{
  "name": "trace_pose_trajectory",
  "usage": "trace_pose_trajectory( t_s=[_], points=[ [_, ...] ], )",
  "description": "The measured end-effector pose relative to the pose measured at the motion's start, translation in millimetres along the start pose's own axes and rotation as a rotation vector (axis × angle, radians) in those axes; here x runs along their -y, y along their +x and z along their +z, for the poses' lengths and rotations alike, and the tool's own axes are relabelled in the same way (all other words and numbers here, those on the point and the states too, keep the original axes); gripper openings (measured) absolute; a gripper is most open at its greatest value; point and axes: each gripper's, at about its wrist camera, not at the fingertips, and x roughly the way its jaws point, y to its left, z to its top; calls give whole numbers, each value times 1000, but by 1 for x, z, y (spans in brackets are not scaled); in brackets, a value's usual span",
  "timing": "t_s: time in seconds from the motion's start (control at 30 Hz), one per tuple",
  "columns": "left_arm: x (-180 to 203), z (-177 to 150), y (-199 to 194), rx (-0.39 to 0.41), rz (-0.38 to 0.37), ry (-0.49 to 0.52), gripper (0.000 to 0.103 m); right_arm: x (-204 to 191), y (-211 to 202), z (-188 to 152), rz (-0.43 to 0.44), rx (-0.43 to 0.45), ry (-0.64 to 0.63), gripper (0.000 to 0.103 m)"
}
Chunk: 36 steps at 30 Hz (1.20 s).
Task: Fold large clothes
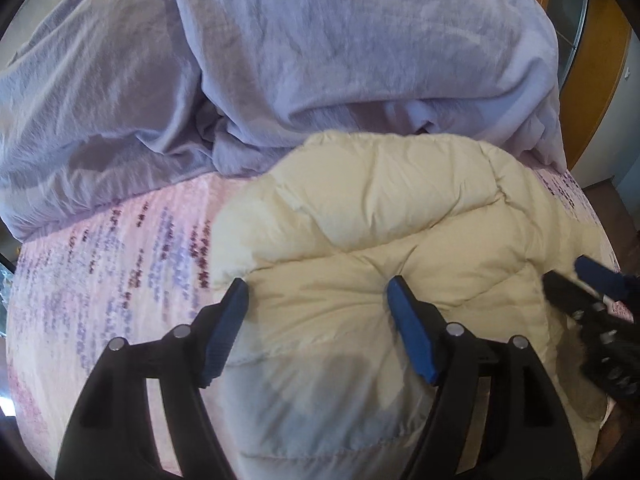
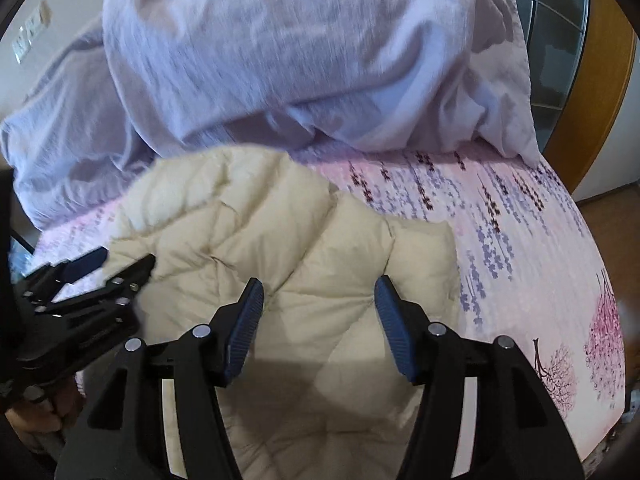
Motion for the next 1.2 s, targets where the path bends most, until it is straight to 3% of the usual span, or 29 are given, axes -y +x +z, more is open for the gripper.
trace_pose_trajectory(
  t_s=[0.73, 1.2],
  points=[
    [8, -18, 33, 30, 2, -50, 87, 18, 37, -27, 33, 92, 26, 68],
    [7, -22, 42, 52, 17, -80, 90, 17, 44, -31, 25, 135, 9, 70]
  ],
)
